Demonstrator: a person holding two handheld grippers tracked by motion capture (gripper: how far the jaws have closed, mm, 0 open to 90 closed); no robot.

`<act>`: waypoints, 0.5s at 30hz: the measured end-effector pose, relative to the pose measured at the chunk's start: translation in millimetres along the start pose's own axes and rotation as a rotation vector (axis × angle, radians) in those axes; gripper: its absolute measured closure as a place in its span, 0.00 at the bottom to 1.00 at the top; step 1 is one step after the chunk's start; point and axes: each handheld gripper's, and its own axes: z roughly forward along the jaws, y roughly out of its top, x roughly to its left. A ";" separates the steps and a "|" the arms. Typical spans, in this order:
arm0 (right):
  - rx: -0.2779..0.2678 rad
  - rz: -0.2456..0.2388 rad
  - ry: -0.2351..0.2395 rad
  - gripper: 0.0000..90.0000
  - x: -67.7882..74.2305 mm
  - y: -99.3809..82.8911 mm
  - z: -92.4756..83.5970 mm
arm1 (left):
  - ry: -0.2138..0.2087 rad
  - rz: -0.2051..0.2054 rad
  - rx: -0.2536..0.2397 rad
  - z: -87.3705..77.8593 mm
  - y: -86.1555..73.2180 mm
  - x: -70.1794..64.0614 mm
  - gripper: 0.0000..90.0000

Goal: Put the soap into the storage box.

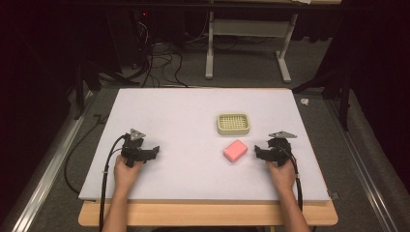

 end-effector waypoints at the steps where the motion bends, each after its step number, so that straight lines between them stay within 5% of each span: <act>1: 0.000 0.000 0.000 0.22 0.0 0.0 0.0 | 0.000 0.000 0.000 0.0 0.0 0.0 0.22; 15: 0.003 0.000 0.000 0.22 -0.1 0.4 0.0 | 0.000 0.000 -0.001 0.1 0.0 0.0 0.22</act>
